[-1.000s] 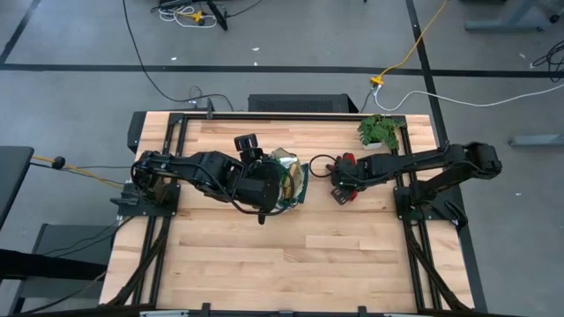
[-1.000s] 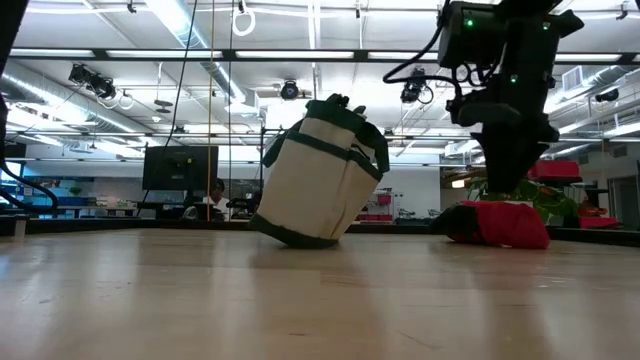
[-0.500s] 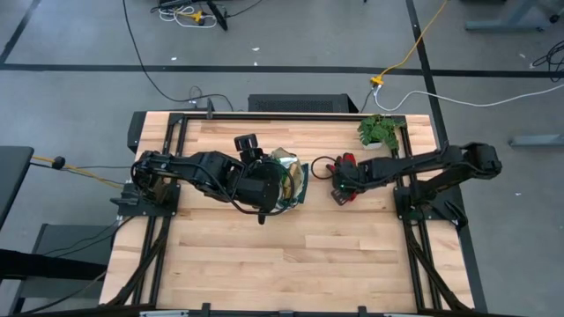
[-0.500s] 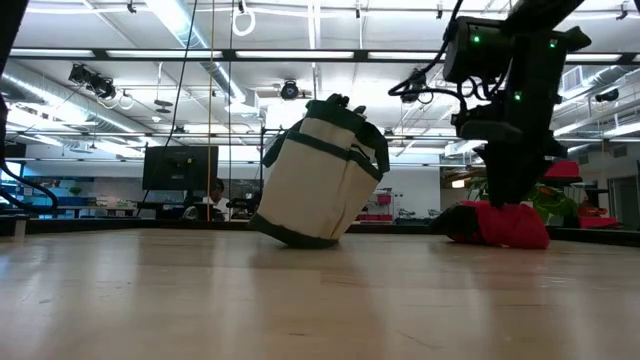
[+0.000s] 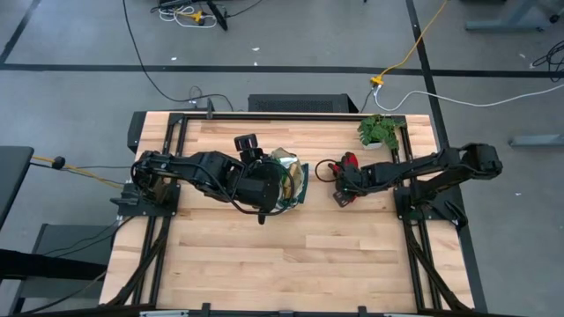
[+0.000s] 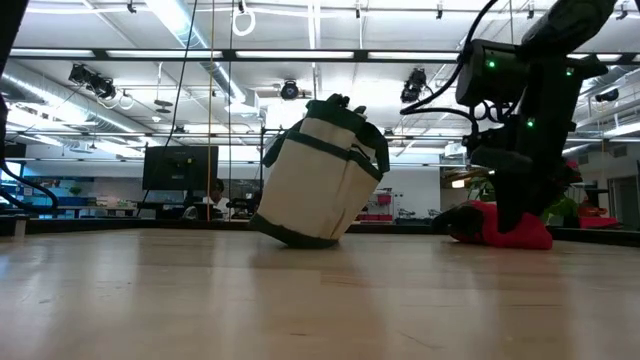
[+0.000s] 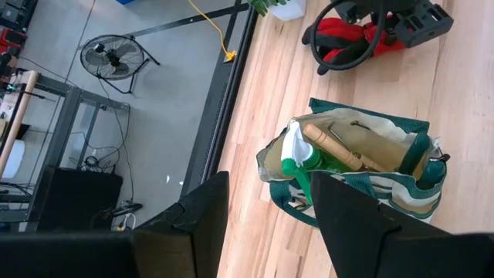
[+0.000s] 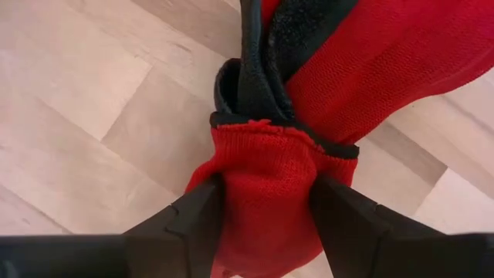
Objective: Pick & Place Garden tools in Gardening bag
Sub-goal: Put the red gloves into the brown gardening bag
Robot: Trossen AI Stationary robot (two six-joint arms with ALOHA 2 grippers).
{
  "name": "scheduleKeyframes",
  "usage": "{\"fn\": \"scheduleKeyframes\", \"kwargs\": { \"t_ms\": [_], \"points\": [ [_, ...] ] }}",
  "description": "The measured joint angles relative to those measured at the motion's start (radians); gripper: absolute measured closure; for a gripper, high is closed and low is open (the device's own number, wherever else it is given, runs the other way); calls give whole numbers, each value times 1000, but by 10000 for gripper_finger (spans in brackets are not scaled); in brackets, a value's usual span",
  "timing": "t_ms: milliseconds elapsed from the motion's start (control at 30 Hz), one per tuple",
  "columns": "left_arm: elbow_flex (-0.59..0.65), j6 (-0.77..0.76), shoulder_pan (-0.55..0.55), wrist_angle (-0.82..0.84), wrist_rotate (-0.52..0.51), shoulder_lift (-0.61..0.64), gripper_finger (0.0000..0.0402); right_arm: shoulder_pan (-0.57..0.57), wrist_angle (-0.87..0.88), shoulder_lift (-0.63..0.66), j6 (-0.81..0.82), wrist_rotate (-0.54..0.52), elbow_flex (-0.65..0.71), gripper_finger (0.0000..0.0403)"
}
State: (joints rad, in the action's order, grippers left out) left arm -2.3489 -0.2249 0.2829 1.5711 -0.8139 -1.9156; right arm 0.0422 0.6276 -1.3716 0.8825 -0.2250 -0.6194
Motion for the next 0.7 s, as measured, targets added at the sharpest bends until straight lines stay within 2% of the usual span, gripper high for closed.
{"fn": "scheduleKeyframes", "kwargs": {
  "t_ms": [233,333,567,700],
  "points": [
    [0,0,0,0,0,0,211,0,-8,0,0,-3,7,223],
    [0,-1,0,0,0,0,211,0,-8,0,0,-2,7,259],
    [0,-1,0,0,0,0,211,0,-13,0,-29,24,7,381],
    [0,-2,0,0,0,0,211,1,-18,0,-27,27,8,382]
  ]
}}
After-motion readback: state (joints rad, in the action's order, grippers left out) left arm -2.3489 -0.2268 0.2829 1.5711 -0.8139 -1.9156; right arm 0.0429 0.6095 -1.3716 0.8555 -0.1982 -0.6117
